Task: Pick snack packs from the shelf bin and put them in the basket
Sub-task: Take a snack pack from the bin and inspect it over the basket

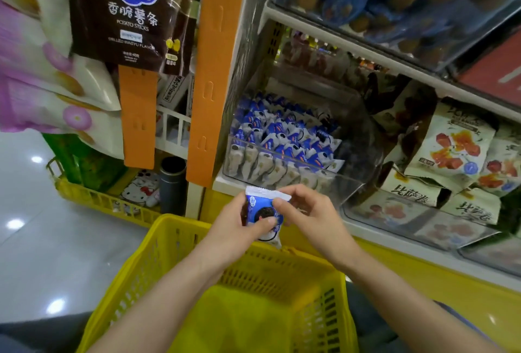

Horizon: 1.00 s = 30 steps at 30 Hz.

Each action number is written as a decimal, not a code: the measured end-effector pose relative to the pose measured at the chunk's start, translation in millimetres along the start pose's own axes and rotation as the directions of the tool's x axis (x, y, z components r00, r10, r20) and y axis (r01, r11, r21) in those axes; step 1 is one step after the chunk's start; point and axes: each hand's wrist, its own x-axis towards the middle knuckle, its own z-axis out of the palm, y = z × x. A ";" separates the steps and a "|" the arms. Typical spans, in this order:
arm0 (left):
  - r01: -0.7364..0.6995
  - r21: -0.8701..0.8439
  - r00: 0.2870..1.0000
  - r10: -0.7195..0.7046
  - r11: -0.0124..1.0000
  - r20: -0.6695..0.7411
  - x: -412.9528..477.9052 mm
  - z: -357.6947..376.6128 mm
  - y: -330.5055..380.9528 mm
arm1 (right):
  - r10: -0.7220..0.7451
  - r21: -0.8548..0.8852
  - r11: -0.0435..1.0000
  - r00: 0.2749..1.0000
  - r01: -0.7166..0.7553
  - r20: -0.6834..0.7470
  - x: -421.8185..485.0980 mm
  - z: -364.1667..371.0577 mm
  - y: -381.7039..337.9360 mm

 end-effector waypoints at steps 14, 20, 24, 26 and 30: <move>-0.003 0.142 0.978 0.032 0.990 -0.205 6.6 1.7 -18.0 | 0.045 0.117 0.992 0.999 -0.048 0.030 -3.3 13.1 16.8; 0.091 0.069 0.976 -0.075 0.993 -0.205 4.5 4.3 -19.1 | -0.244 -0.323 0.919 0.970 0.227 -0.013 -11.2 11.8 19.3; 0.156 -0.012 0.980 -0.156 0.988 -0.127 4.0 2.4 -15.4 | -0.194 -0.244 0.955 0.978 0.170 -0.076 -10.2 11.3 20.2; 0.198 -0.030 0.977 -0.200 0.980 -0.078 3.7 1.3 -13.6 | -0.059 -0.056 0.997 0.986 0.051 -0.158 -6.6 9.5 20.5; 0.174 -0.043 0.977 -0.178 0.984 -0.114 3.3 2.7 -13.5 | 0.165 0.285 0.953 0.964 -0.102 -0.210 0.1 0.9 19.9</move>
